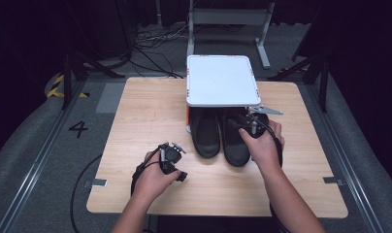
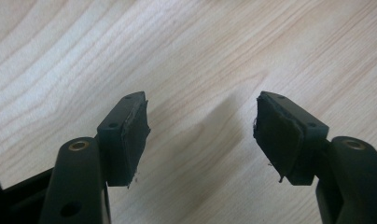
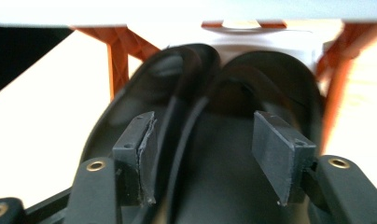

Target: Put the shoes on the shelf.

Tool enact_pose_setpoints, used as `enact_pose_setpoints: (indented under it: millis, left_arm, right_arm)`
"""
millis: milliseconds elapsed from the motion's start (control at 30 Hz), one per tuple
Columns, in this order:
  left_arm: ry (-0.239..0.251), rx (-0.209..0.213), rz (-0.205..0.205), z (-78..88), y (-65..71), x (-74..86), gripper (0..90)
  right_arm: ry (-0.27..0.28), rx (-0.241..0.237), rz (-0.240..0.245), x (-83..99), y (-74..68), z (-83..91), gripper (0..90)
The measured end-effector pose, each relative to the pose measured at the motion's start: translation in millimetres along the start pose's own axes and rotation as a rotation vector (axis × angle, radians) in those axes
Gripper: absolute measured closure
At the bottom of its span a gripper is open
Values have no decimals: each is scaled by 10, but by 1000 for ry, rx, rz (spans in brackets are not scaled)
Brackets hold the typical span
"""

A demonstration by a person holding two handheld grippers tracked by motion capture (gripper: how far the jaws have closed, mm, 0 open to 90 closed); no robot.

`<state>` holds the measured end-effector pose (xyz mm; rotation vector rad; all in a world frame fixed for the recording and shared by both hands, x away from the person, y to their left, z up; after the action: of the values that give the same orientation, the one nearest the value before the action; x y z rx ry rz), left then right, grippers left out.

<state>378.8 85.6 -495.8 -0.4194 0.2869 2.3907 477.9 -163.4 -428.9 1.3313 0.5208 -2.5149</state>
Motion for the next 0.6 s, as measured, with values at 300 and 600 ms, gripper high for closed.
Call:
enact_pose_setpoints:
  millis: [300,600]
  left_arm:
    - [24,-16,-41,12,107,-105,379]
    - [28,-15,-100,32,330,-170,427]
  right_arm:
    - [-83,-15,75,307,184,446,452]
    - [-212,-40,99,675,218,704,506]
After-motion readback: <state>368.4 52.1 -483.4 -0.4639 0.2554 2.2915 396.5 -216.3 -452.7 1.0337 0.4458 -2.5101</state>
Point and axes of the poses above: each handheld gripper's, and its own axes: z roughly backward along the jaws, x roughly out of its underside, y roughly to its right, the point moved 6 cm from there along -z, roughly forward along the jaws, and after that the axes turned 1 degree about y, right-handed, at the moved point
